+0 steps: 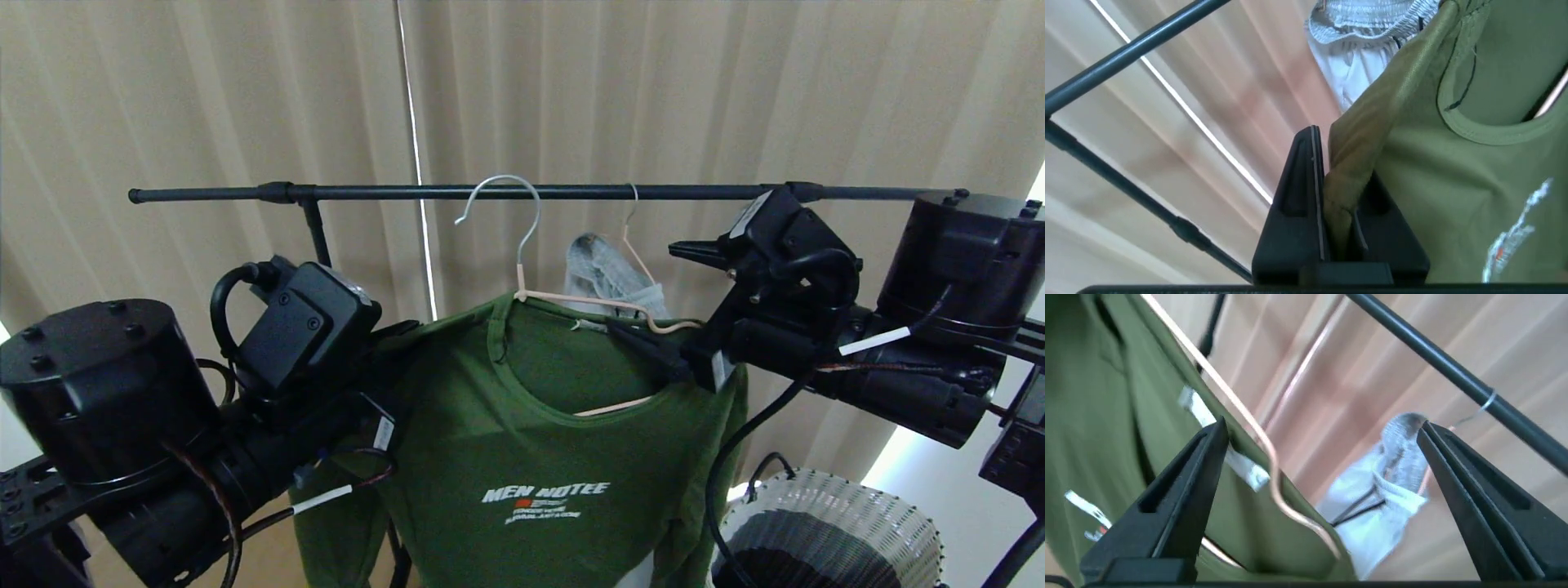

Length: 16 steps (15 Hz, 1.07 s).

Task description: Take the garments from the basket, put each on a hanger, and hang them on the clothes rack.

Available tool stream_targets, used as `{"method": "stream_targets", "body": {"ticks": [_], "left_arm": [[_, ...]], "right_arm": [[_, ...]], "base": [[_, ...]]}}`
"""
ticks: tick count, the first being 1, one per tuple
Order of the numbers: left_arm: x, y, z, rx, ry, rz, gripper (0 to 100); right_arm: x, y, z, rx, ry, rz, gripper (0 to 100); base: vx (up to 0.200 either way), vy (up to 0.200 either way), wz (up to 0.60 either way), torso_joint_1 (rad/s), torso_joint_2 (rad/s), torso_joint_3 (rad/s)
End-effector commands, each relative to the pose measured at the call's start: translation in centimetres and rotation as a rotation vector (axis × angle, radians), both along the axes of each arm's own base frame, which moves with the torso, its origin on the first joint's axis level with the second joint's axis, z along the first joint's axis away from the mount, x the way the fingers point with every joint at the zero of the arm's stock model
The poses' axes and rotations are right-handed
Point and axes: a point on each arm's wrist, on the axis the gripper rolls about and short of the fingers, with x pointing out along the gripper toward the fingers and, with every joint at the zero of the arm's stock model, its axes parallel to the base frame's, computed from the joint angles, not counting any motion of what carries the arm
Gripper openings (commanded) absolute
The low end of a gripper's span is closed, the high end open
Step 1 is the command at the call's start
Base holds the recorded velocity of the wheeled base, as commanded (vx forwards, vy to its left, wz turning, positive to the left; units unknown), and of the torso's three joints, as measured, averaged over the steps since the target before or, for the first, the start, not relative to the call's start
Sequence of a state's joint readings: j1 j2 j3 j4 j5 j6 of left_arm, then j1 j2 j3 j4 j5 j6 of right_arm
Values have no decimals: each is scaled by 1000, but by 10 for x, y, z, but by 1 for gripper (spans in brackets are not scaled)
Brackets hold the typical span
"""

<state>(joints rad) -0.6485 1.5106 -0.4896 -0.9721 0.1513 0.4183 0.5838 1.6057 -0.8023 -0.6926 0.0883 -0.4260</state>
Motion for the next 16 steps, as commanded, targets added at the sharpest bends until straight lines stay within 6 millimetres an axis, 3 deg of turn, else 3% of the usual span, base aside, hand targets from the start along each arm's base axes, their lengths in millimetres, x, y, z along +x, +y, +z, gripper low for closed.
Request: {"method": "stream_targets", "body": {"ticks": [1,7,8,16], "left_arm": [[-7,-5,2,-4,-6,-34,0],[-12,-11,0,2,-3,-67,0],[-12,-12,0,3,-2,-67,0],[-11,-11,-1,20,-8,-64,0]], "right_arm": [[5,2,-4,-13,8,-1,100],[9,6,-7,-22,11,1,100],[9,6,-8,-25,13,3,0],[8,6,-6,-19,6,6,0]], "base": [[0,0,0,0,0,0],[0,0,0,0,0,0],[0,0,0,0,0,0],[0,0,0,0,0,0]]}}
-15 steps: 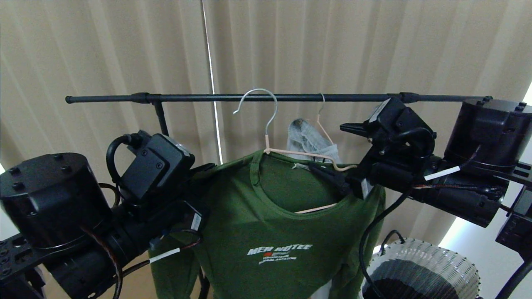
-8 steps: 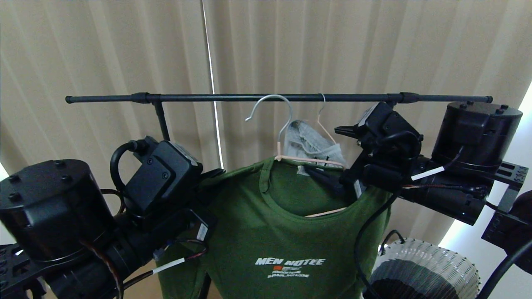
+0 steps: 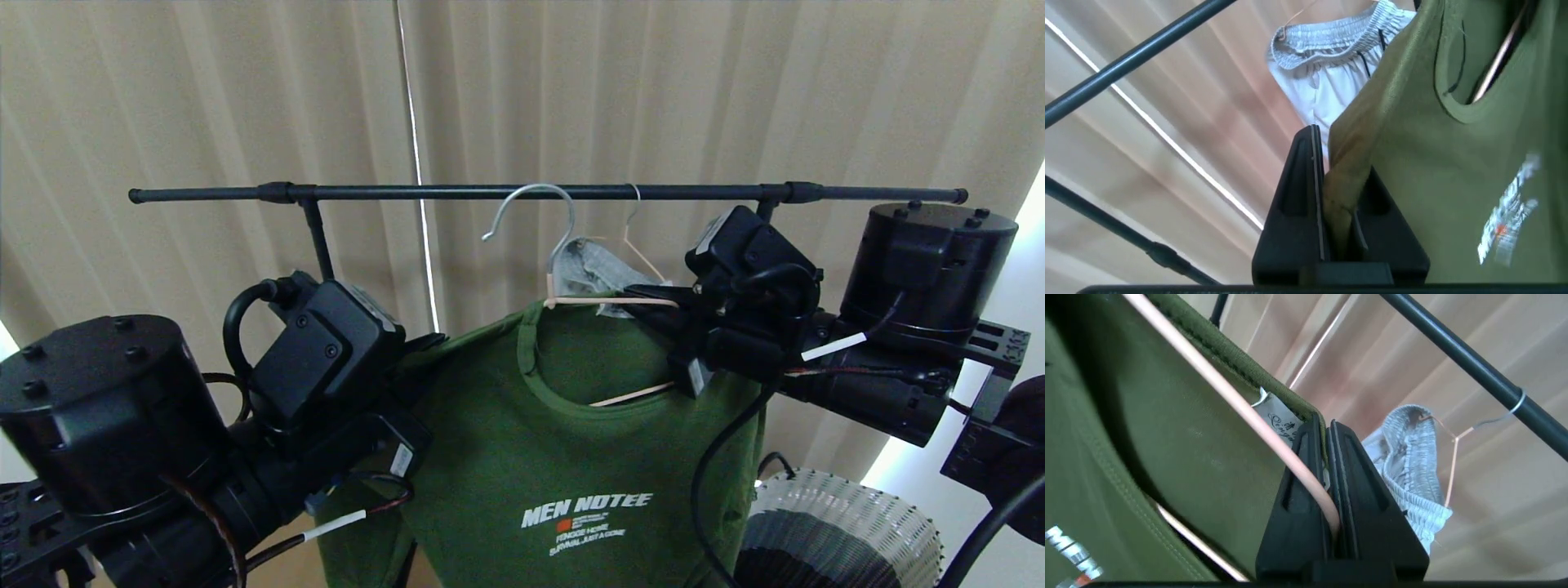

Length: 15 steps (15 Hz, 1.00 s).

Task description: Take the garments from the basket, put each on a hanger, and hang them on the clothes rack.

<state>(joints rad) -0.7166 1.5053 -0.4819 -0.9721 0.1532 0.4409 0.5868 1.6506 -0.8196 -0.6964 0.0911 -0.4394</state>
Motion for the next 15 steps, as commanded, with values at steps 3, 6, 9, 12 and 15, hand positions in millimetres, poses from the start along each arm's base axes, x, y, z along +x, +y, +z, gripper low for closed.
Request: {"method": "stream_targets", "body": {"ticks": [3,6,9,12,15], "left_arm": [[2,2,0,-4,3,21,0],[2,3,0,-6,7,24,0],[1,7,0,-44,26,31,100],[-17,27,0,-149,71,49,100],[-34,50,-7,-191,97,94,100]], "right_arm": [[-3,-1,1,3,-5,-1,0],[-3,-3,1,2,-4,-6,0],[-6,-9,3,4,-13,-57,0],[-4,-17,5,5,-20,-108,0],[-5,-19,8,8,-31,-139,0]], "base": [[0,0,0,0,0,0],[0,0,0,0,0,0],[0,0,0,0,0,0],[0,0,0,0,0,0],[0,0,0,0,0,0]]}}
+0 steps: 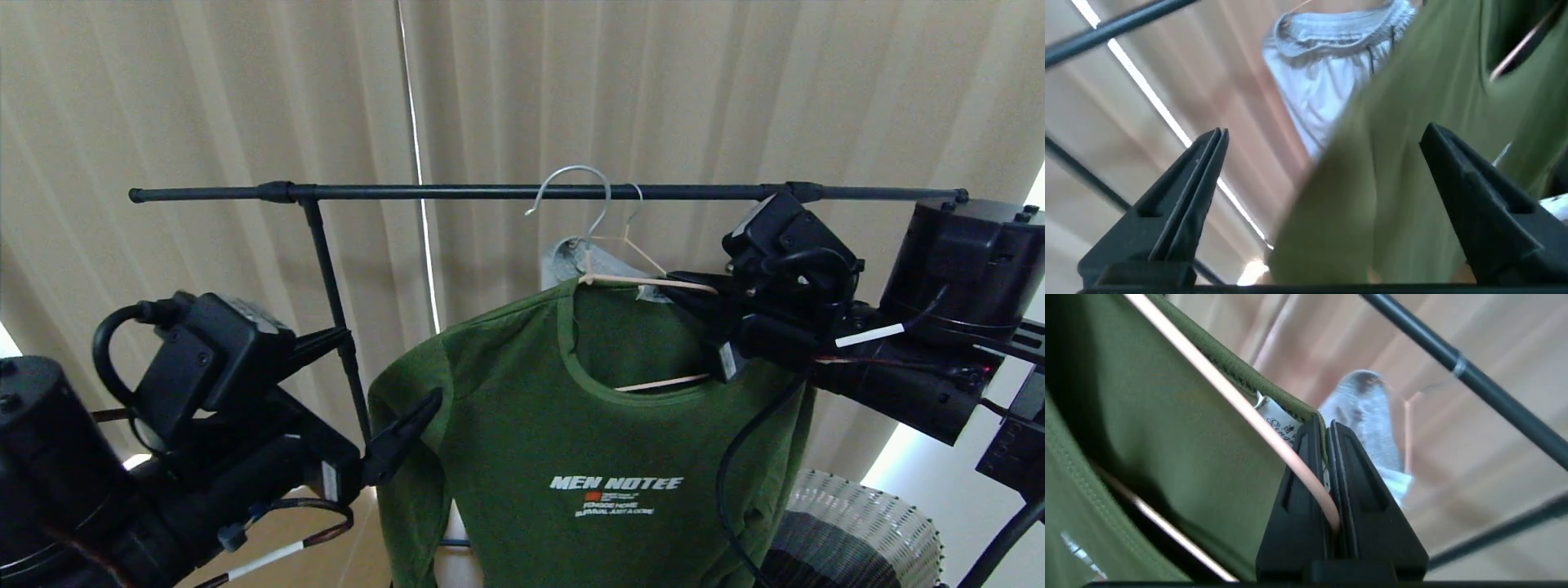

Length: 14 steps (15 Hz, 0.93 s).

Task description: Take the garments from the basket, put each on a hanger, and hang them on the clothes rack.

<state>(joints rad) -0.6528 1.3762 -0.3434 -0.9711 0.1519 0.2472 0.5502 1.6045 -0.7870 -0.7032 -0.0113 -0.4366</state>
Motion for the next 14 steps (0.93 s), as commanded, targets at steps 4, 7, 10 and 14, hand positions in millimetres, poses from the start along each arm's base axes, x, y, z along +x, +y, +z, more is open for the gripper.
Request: {"method": "stream_targets", "body": {"ticks": [4,7,10,14], "left_arm": [[-21,28,-19,-98,106,25,100],[-18,34,-19,-103,110,41,100],[-4,32,-31,-72,169,75,100],[-2,30,-37,-53,199,72,100]], "right_arm": [[-4,-6,9,13,-29,-46,0],[-4,-9,8,15,-26,-51,0],[-5,-8,9,20,-28,-44,0],[-9,-10,13,39,-35,-39,0]], "base": [[0,0,0,0,0,0],[0,0,0,0,0,0],[0,0,0,0,0,0],[0,0,0,0,0,0]]}}
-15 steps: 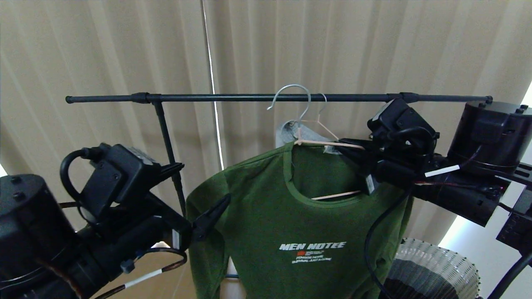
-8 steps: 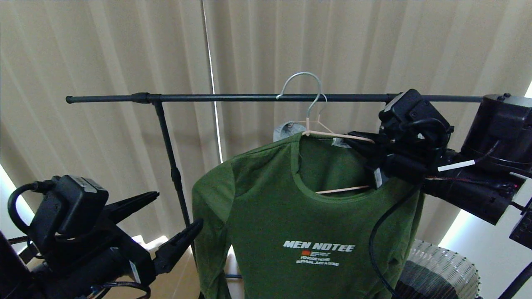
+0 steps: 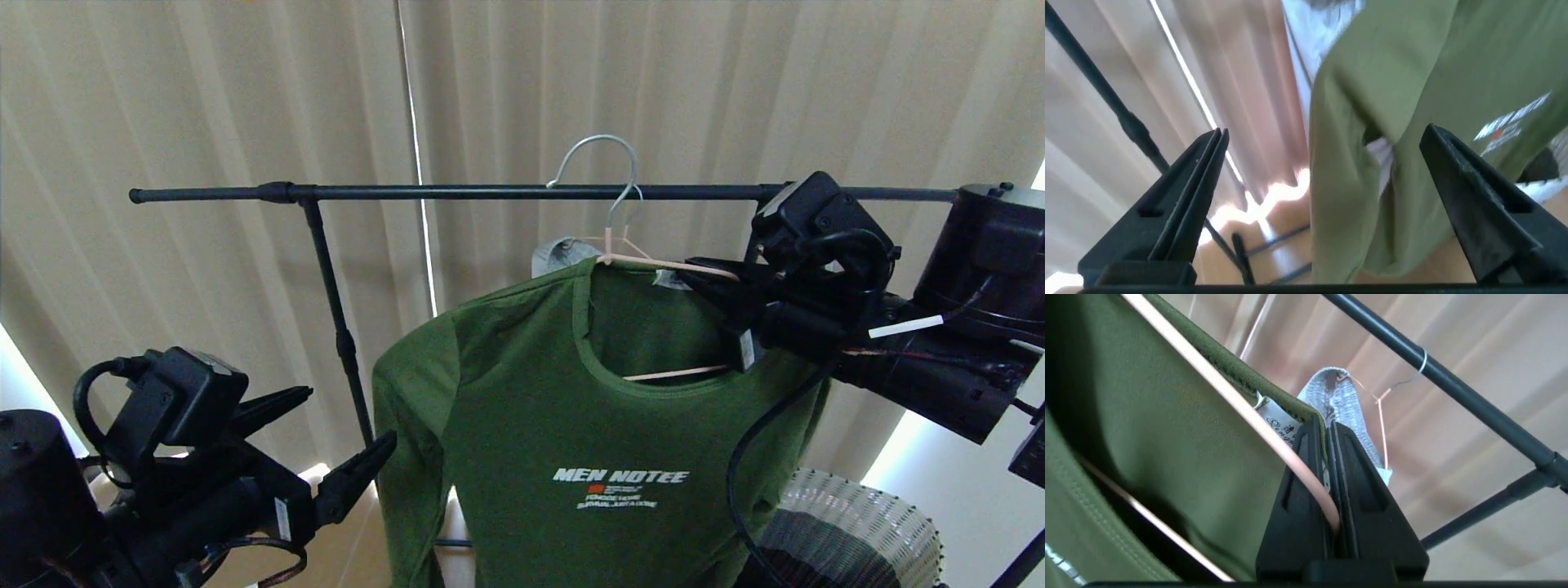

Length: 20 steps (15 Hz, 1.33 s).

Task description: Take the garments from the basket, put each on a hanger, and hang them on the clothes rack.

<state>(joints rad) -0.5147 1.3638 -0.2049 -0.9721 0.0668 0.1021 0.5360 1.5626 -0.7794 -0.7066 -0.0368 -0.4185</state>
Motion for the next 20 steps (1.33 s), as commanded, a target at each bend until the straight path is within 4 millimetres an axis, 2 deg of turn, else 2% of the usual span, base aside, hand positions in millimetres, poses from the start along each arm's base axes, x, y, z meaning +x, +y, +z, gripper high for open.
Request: {"method": "stream_targets", "body": {"ticks": [1,7,8,14,16,18,20], "left_arm": [[2,-2,-6,15,25,-2,100],[4,-1,-2,3,11,7,100],[4,-1,-1,3,9,7,0],[8,1,1,1,0,30,0],[11,13,-1,31,-5,88,0],[14,33,-6,130,-17,178,0],[15,37,-4,137,-27,200,0]], "right_arm": [[-3,0,3,7,-10,7,0],[-10,0,6,55,-76,91,0],[-11,0,6,55,-74,99,0],[-15,-3,12,65,-93,127,0],[-13,-10,13,64,-101,95,0],[-10,-19,14,64,-105,45,0],[-11,-22,13,61,-101,29,0]], "base": [[0,0,0,0,0,0],[0,0,0,0,0,0],[0,0,0,0,0,0],[0,0,0,0,0,0],[0,0,0,0,0,0],[0,0,0,0,0,0],[0,0,0,0,0,0]]}}
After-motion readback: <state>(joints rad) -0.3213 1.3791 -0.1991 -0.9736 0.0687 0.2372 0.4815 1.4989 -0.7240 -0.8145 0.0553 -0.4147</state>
